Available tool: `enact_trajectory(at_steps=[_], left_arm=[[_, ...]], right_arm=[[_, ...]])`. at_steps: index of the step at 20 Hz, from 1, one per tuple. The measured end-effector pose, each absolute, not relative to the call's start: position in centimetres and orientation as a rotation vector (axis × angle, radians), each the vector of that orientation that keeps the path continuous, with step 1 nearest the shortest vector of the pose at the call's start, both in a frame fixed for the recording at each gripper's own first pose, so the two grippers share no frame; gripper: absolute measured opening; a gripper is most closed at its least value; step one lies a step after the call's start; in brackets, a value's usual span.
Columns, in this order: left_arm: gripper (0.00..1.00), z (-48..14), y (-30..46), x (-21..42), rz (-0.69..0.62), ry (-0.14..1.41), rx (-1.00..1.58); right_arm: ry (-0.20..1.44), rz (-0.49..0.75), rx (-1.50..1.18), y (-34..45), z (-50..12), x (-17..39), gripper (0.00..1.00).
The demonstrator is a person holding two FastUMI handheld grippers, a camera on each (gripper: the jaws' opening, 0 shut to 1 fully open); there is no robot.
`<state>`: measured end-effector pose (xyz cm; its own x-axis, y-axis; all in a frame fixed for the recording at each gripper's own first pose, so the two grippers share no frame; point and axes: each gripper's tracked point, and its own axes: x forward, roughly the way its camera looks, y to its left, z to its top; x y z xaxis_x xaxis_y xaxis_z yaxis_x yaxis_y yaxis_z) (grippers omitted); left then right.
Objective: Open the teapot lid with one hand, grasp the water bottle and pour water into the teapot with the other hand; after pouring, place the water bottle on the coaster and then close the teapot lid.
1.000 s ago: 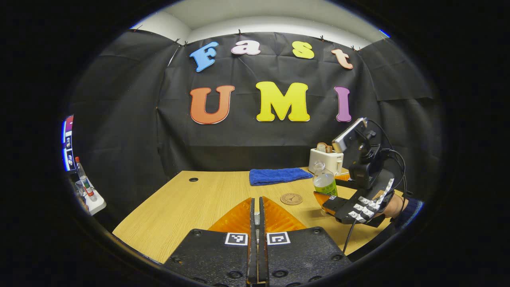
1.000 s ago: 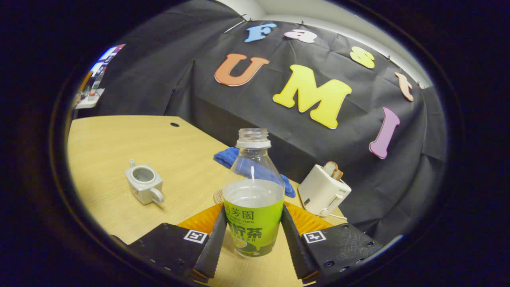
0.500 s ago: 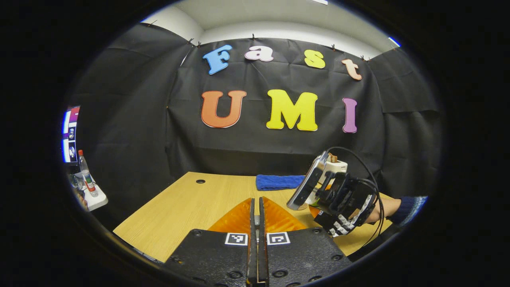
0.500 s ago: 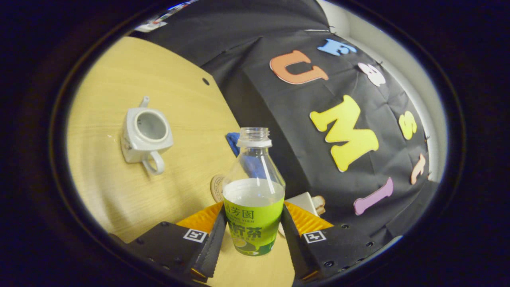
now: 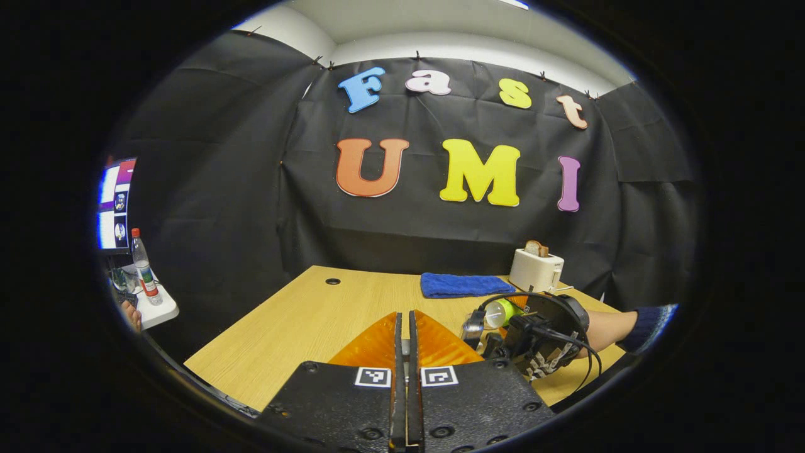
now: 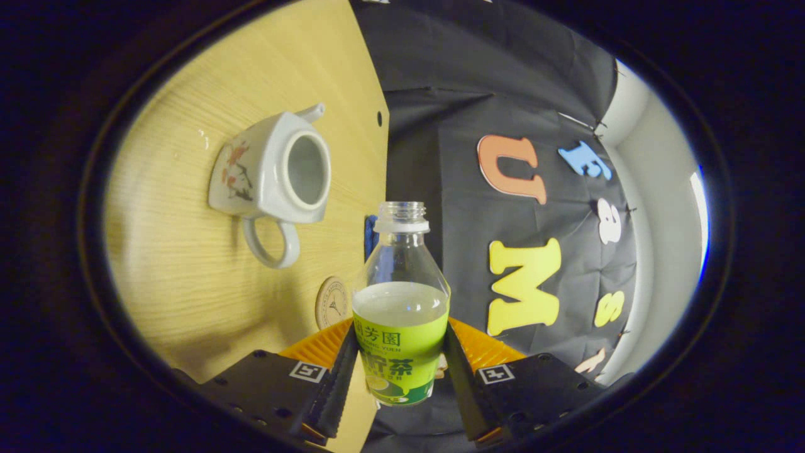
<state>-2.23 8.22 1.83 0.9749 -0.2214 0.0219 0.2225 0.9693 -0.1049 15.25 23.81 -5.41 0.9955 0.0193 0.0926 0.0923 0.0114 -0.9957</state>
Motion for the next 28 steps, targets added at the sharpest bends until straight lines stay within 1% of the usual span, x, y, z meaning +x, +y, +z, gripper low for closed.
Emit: enact_trajectory(at_steps=[6, 9, 11, 14, 15, 18, 19, 20, 28], left_arm=[[0.03, 2.0, 8.1, -2.3, -0.244, -0.020, -0.101], [0.03, 2.0, 8.1, -2.3, -0.250, -0.022, -0.097], [0.04, 2.0, 8.1, -2.3, -0.254, -0.022, -0.095], [0.03, 1.9, 8.0, -2.3, -0.255, -0.019, -0.094], [0.04, 1.9, 8.0, -2.3, -0.256, -0.019, -0.094], [0.03, 1.8, 8.0, -2.3, -0.257, -0.017, -0.094], [0.03, 1.8, 7.9, -2.3, -0.258, -0.016, -0.093], [0.04, 1.8, 7.9, -2.3, -0.260, -0.015, -0.093], [0.03, 1.8, 7.8, -2.4, -0.267, -0.015, -0.087]], right_arm=[[-0.216, -0.117, -1.775, 24.4, -4.2, 15.2, 0.73], [-0.264, -0.143, -1.856, 24.6, -3.5, 15.1, 0.72], [-0.296, -0.153, -1.892, 24.9, -3.2, 15.0, 0.73], [-0.329, -0.160, -1.924, 25.2, -3.0, 14.7, 0.72], [-0.337, -0.165, -1.935, 25.2, -2.9, 14.7, 0.73], [-0.376, -0.178, -1.965, 25.7, -2.5, 14.1, 0.72], [-0.386, -0.180, -1.975, 25.8, -2.4, 13.9, 0.73], [-0.398, -0.184, -1.986, 26.1, -2.2, 13.9, 0.72], [-0.515, -0.238, -2.089, 27.6, -0.1, 12.9, 0.72]])
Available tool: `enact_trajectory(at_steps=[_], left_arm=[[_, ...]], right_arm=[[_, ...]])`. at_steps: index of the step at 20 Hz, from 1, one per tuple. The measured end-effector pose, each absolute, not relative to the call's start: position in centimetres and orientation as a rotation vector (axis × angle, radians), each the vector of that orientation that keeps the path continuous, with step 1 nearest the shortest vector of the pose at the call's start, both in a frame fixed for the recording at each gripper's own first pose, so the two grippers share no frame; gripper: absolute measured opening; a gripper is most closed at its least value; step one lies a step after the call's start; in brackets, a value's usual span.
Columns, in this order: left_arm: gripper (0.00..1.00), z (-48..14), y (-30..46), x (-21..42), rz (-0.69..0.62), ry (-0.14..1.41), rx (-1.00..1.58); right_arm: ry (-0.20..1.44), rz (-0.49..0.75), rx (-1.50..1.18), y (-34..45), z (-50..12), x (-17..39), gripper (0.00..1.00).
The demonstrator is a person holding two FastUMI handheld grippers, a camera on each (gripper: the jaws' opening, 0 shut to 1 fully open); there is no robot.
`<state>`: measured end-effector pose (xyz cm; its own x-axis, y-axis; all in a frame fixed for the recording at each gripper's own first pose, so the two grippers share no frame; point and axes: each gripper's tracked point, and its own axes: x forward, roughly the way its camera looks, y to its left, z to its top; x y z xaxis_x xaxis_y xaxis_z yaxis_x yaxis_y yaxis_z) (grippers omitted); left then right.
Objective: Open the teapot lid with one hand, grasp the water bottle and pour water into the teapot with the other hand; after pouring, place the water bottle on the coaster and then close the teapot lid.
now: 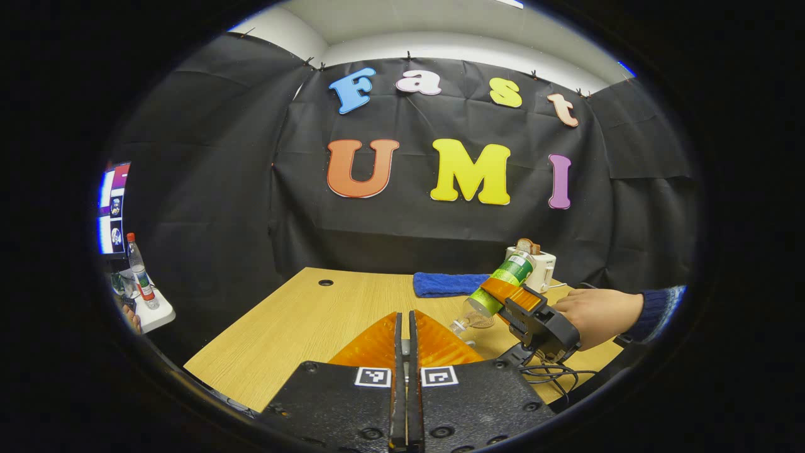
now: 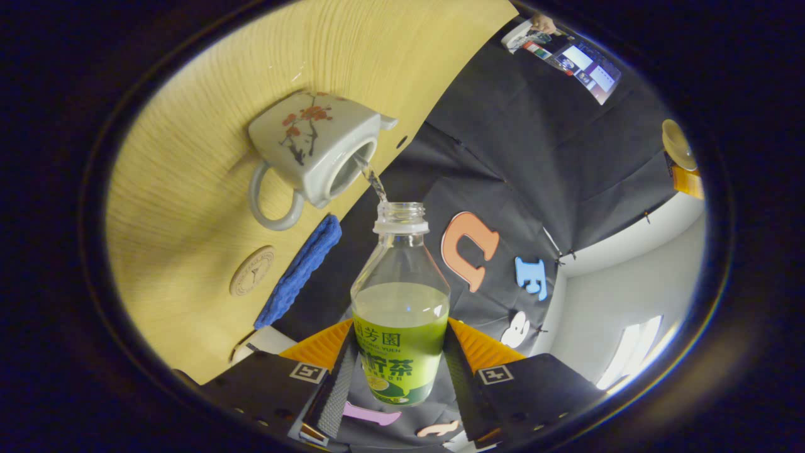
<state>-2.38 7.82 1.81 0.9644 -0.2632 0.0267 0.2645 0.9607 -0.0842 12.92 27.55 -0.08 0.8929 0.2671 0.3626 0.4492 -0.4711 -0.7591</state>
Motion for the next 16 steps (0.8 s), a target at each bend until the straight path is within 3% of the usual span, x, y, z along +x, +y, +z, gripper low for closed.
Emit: enact_trajectory(at_steps=[8, 16], left_arm=[[0.03, 1.6, 7.7, -2.4, -0.270, -0.008, -0.082], [0.03, 1.6, 7.7, -2.3, -0.268, -0.006, -0.078]], right_arm=[[-0.617, -0.270, -2.167, 28.9, 1.1, 11.8, 0.72], [-0.609, -0.275, -2.181, 28.9, 1.2, 11.6, 0.72]])
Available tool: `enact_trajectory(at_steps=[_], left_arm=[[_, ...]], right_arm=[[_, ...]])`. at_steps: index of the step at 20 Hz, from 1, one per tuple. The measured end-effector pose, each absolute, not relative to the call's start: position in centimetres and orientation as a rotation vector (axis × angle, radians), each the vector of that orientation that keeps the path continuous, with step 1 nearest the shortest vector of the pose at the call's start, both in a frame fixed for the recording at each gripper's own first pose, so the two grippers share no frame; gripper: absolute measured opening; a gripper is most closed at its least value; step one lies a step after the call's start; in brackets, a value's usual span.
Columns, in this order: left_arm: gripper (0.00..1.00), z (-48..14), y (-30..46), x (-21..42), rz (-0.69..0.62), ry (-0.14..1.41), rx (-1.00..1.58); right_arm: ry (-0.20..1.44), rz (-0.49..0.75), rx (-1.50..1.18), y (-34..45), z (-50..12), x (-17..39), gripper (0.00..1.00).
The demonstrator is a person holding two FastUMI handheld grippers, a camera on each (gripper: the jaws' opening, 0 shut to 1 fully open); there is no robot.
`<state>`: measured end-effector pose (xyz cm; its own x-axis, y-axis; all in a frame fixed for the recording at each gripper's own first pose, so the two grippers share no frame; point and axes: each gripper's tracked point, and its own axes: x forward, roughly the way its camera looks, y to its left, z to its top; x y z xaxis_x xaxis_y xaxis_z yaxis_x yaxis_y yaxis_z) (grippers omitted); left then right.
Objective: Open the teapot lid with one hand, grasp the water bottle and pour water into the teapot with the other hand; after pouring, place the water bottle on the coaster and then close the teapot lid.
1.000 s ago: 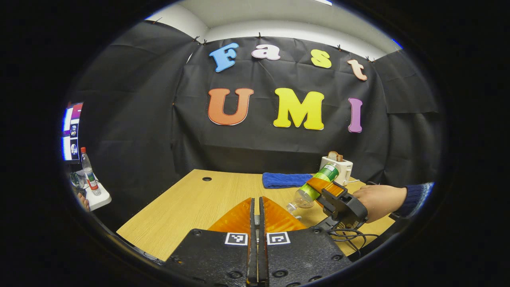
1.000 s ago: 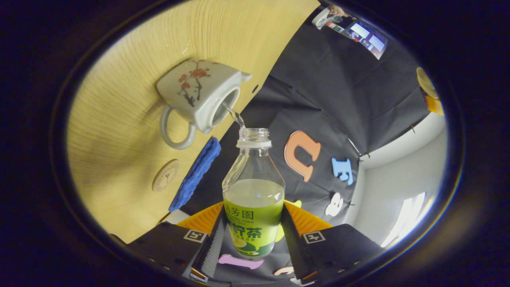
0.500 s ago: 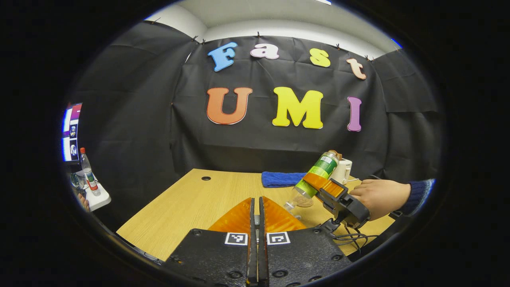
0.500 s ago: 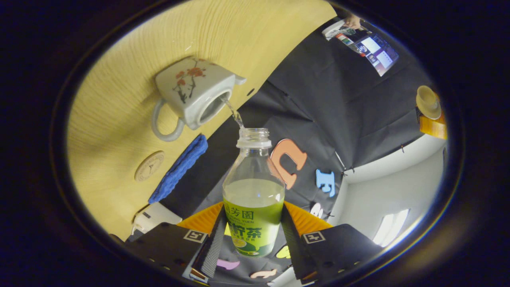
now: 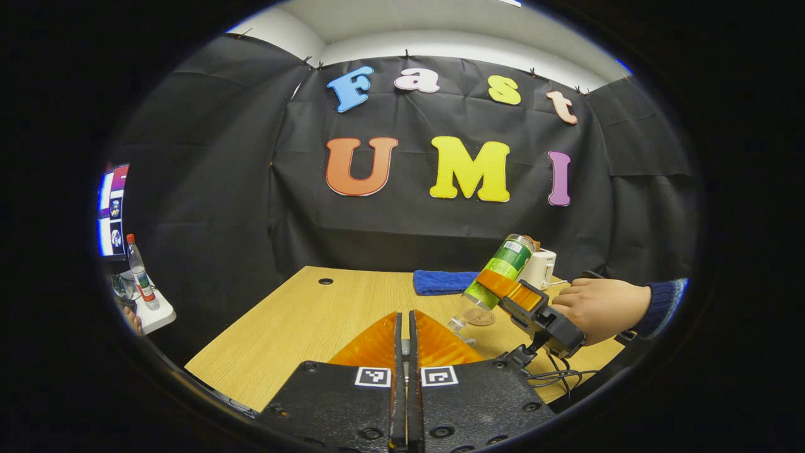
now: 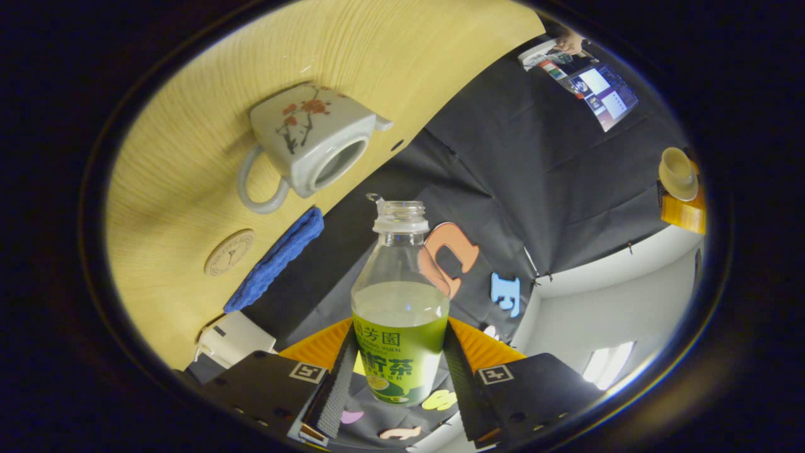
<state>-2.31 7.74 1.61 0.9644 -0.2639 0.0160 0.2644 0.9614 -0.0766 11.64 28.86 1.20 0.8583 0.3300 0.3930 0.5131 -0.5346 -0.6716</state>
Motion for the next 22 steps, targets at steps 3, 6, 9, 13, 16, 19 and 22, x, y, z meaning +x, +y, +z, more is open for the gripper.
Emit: enact_trajectory(at_steps=[3, 6, 9, 13, 16, 19, 22], left_arm=[[0.03, 1.6, 7.7, -2.3, -0.267, -0.003, -0.076], [0.03, 1.7, 7.7, -2.4, -0.271, -0.009, -0.074], [0.03, 1.8, 7.7, -2.4, -0.272, -0.013, -0.075], [0.03, 1.8, 7.7, -2.3, -0.260, -0.014, -0.082], [0.03, 1.7, 7.7, -2.3, -0.251, -0.013, -0.087], [0.03, 1.7, 7.9, -2.2, -0.250, -0.011, -0.088], [0.03, 1.7, 7.8, -2.2, -0.241, -0.010, -0.094]], right_arm=[[-0.604, -0.271, -2.171, 28.7, 1.0, 11.7, 0.72], [-0.594, -0.258, -2.136, 28.4, 0.5, 11.9, 0.74], [-0.525, -0.204, -2.033, 26.9, -1.1, 13.0, 0.72], [-0.410, -0.092, -1.769, 26.0, -2.5, 13.2, 0.74], [-0.346, -0.015, -1.573, 26.0, -3.3, 12.8, 0.74], [-0.301, 0.048, -1.398, 26.1, -3.4, 12.3, 0.74], [-0.223, 0.116, -1.221, 25.4, -3.9, 11.0, 0.76]])
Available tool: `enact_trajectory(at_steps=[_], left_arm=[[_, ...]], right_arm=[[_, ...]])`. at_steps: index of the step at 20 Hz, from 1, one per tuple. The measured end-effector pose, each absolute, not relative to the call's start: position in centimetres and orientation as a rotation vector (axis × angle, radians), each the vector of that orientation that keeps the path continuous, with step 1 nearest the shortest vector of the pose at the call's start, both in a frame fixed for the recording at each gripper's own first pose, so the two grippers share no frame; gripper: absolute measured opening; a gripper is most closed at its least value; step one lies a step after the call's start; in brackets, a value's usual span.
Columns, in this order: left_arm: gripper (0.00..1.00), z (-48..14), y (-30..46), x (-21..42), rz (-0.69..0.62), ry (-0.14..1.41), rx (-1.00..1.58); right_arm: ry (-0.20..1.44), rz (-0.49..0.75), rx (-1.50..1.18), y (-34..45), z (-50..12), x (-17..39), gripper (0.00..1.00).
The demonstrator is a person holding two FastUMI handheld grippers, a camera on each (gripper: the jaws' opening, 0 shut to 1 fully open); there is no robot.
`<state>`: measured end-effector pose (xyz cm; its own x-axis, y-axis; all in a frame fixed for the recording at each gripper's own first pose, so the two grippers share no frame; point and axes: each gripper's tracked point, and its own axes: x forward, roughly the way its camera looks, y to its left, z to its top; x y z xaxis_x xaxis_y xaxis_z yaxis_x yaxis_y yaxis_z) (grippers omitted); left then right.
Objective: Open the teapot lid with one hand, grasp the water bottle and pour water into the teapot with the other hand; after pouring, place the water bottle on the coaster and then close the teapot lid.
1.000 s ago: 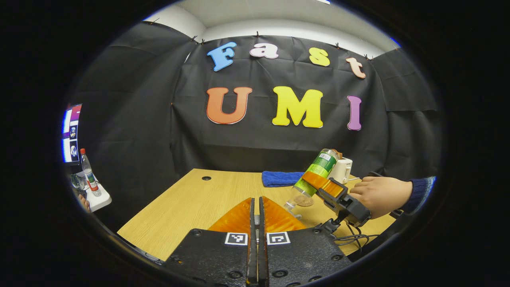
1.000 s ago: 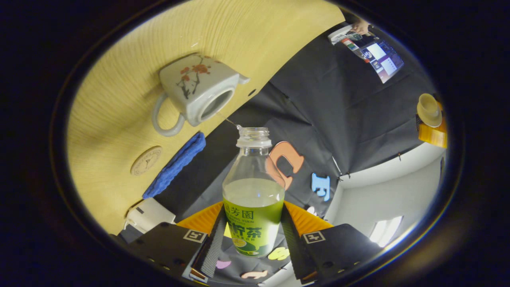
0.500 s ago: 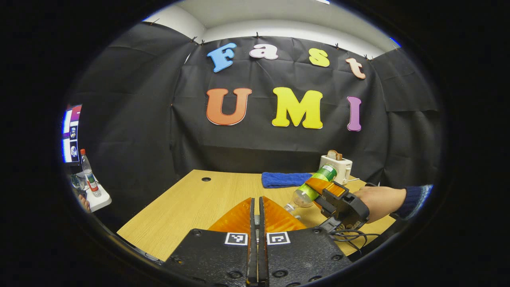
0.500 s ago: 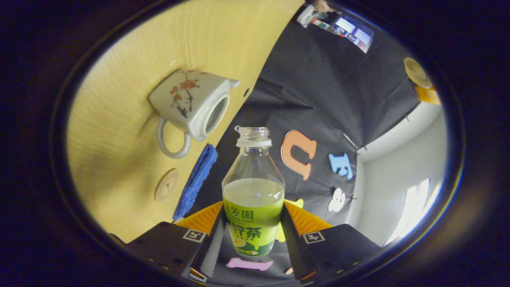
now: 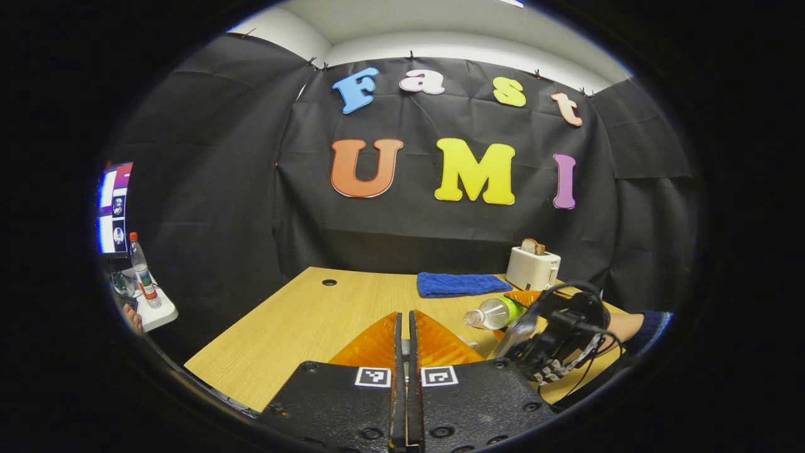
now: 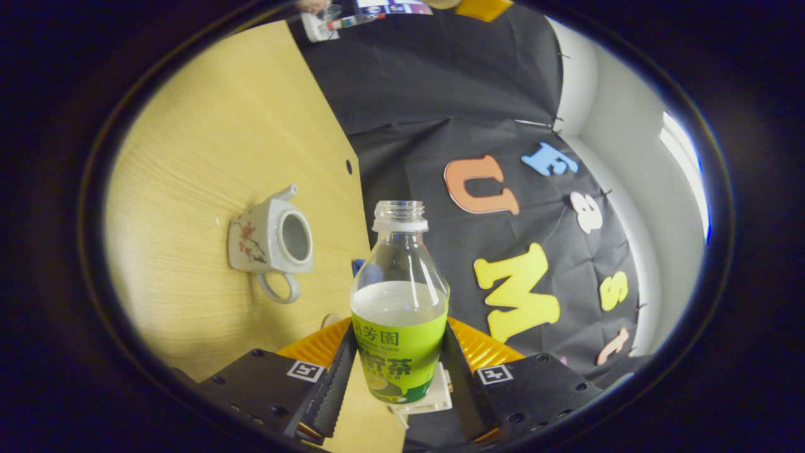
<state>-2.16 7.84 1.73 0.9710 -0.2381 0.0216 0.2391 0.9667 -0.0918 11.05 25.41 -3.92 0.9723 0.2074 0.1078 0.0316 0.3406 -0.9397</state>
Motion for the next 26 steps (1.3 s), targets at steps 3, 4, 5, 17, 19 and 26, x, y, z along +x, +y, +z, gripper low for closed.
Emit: enact_trajectory(at_steps=[3, 4, 5, 17, 19, 26], left_arm=[[0.03, 1.9, 7.9, -2.2, -0.234, -0.016, -0.101], [0.03, 1.8, 7.9, -2.2, -0.231, -0.016, -0.103], [0.03, 1.9, 7.8, -2.1, -0.231, -0.017, -0.105], [0.04, 1.9, 4.5, -1.4, -0.248, -0.033, -0.057], [0.04, 1.8, 3.3, -1.2, -0.280, -0.048, -0.062], [0.04, 0.9, 0.0, 3.2, -0.292, -0.055, -0.062]], right_arm=[[-0.186, 0.143, -1.079, 24.2, -3.5, 9.7, 0.72], [-0.166, 0.159, -1.027, 23.7, -3.8, 9.5, 0.72], [-0.148, 0.172, -0.972, 23.0, -3.9, 9.3, 0.72], [-0.022, 0.154, -0.291, 10.1, -3.6, 7.9, 0.75], [-0.031, 0.156, -0.241, 8.9, -3.4, 7.3, 0.75], [-0.048, 0.208, -0.139, 7.2, -4.0, 5.8, 0.72]])
